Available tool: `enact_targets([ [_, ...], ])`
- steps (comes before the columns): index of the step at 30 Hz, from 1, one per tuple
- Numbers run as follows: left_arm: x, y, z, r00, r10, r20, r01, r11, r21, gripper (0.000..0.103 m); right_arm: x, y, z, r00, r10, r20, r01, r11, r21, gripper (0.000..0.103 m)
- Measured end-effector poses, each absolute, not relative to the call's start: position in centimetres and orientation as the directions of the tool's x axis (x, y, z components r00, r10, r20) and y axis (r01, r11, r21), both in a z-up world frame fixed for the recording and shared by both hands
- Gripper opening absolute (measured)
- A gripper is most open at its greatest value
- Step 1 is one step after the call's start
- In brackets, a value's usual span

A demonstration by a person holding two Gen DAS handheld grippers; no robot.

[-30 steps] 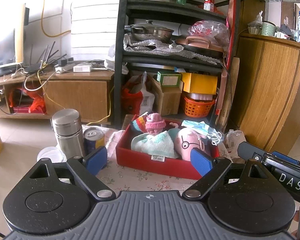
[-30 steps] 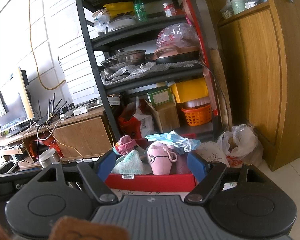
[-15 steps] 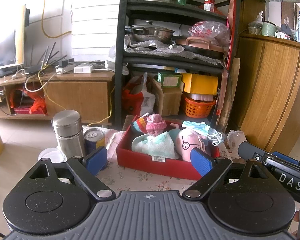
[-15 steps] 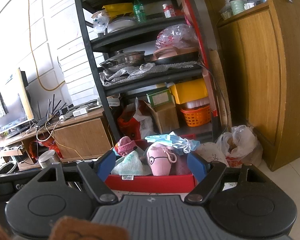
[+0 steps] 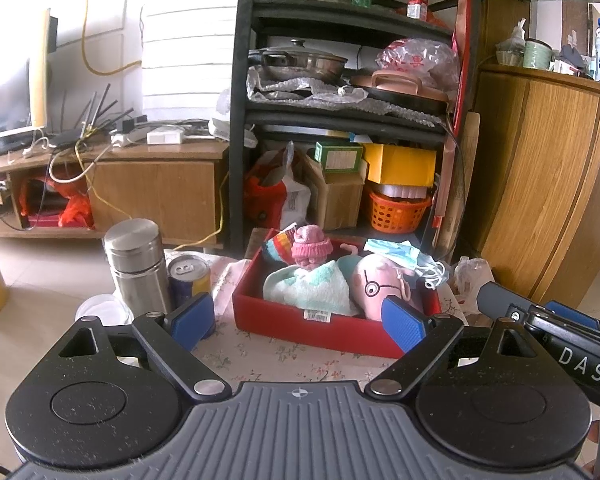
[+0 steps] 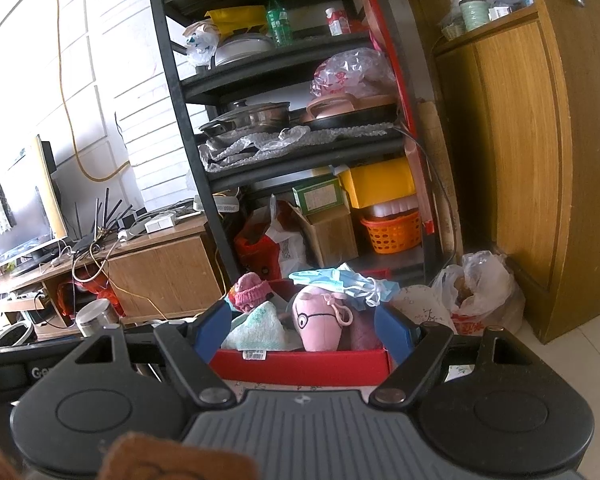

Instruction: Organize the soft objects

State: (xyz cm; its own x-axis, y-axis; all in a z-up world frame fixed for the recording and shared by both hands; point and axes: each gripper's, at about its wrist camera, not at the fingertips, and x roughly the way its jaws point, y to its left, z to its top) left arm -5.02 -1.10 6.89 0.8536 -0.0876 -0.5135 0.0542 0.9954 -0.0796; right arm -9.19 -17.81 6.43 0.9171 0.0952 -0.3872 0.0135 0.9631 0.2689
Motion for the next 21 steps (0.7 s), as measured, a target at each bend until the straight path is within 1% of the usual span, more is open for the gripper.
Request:
enact_targets([
  [5,-4.68,-0.71,6.71,0.839,-0.122,-0.530,0.068,0.990,-0.120,0.088,-9.21,-17.91,6.46,0.918,0.095,-0.385,0.014,0.962,0.271,0.051],
  [12,-4.39,-0.61,6.66,0.825,-0.143,-0.547,0.079,0.987,-0.139,0.089,-9.31,-18.02,6.44,0.920,0.097,-0.378,0.016,0.959,0.284,0.051],
  [16,-4.75,-0.82,6.79,0.846,-0.134,-0.515,0.083,0.989,-0.121,0.089,-9.31,-18.13,6.41,0.920,0.106,-0.377,0.013,0.953,0.301,0.051],
  [19,-4.90,-0.77,6.77,0.856,-0.136,-0.499,0.085,0.989,-0.124,0.091,-9.49,-18.08,6.51,0.925,0.105,-0.366,0.011,0.953,0.303,0.051],
  [20,-4.87,-0.66,6.73,0.856,-0.136,-0.499,0.083,0.988,-0.127,0.096,-9.57,-18.06,6.54,0.926,0.107,-0.362,0.009,0.952,0.305,0.052],
  [21,-4.75,-0.57,6.73,0.855,-0.133,-0.500,0.080,0.989,-0.127,0.098,-9.66,-18.10,6.60,0.928,0.108,-0.358,0.008,0.951,0.308,0.052],
])
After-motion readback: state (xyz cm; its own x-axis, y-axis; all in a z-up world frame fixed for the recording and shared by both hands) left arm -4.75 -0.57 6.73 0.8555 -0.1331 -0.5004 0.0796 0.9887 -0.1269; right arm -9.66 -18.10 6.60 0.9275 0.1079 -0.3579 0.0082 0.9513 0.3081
